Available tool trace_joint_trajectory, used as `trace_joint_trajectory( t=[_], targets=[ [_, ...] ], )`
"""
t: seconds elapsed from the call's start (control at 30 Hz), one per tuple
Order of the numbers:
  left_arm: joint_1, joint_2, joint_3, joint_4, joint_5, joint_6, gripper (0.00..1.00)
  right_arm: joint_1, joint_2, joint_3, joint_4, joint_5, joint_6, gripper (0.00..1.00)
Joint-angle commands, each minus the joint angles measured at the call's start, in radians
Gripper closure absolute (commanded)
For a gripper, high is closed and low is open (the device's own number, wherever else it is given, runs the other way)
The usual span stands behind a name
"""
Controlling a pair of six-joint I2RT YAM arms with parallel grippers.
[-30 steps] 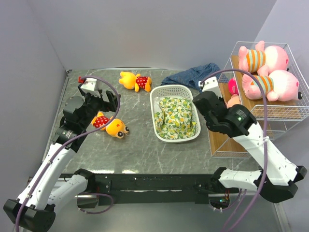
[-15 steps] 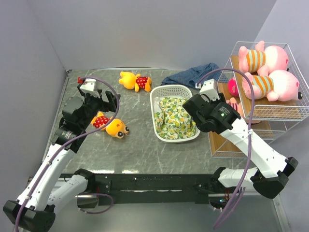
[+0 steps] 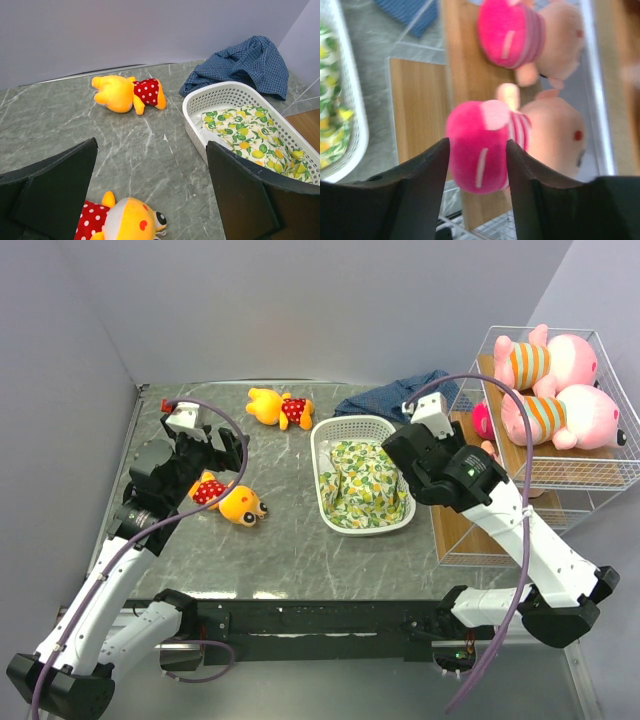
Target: Place and organize the stuffed toys onto the shelf
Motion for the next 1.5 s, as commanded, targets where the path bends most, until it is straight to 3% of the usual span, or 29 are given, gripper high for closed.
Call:
trace_joint_trajectory(
  t=[0.0, 0.07, 0.17, 0.33, 0.57, 0.87, 1.03, 1.2, 1.33, 1.47],
  targets=[
    [-0.004, -0.008, -0.001, 0.045, -0.01, 0.002, 0.04, 0.015, -0.038, 0.012, 0.12, -0.185, -0.115, 0.57],
    [-0.004, -0.008, 0.001, 0.047, -0.016, -0.005, 0.04, 0.015, -0.058, -0.03, 0.156, -0.23, -0.127, 0.67],
    [-0.004, -0.018, -0.004, 0.064, -0.07, -0.034, 0.04, 0.012, -0.078, -0.115, 0.24, -0.192, -0.187, 0.75],
    [-0.004, -0.059, -0.03, 0.093, -0.158, -0.047, 0.03, -0.024, -0.06, -0.15, 0.232, -0.054, -0.185, 0.81],
    [-0.004, -0.068, -0.034, 0.1, -0.233, -0.04, 0.04, -0.12, -0.076, -0.215, 0.202, 0.027, -0.165, 0.83],
    [-0.004, -0.035, -0.03, 0.071, -0.319, -0.143, 0.04, -0.148, -0.178, -0.307, 0.366, -0.017, -0.31, 0.82],
    [-0.003, 0.016, 0.011, -0.019, -0.558, -0.24, 0.04, -0.16, -0.198, -0.305, 0.347, -0.008, -0.305, 0.82],
    [0.0, 0.067, 0.058, -0.142, -0.67, -0.397, 0.04, -0.153, -0.204, -0.259, 0.383, -0.162, -0.321, 0.8],
    [0.02, 0.108, 0.047, -0.202, -0.667, -0.49, 0.04, -0.117, -0.208, -0.193, 0.424, -0.235, -0.272, 0.71],
    [0.078, 0.151, -0.019, -0.214, -0.516, -0.637, 0.04, -0.016, -0.205, -0.157, 0.484, -0.265, -0.262, 0.61]
  ],
)
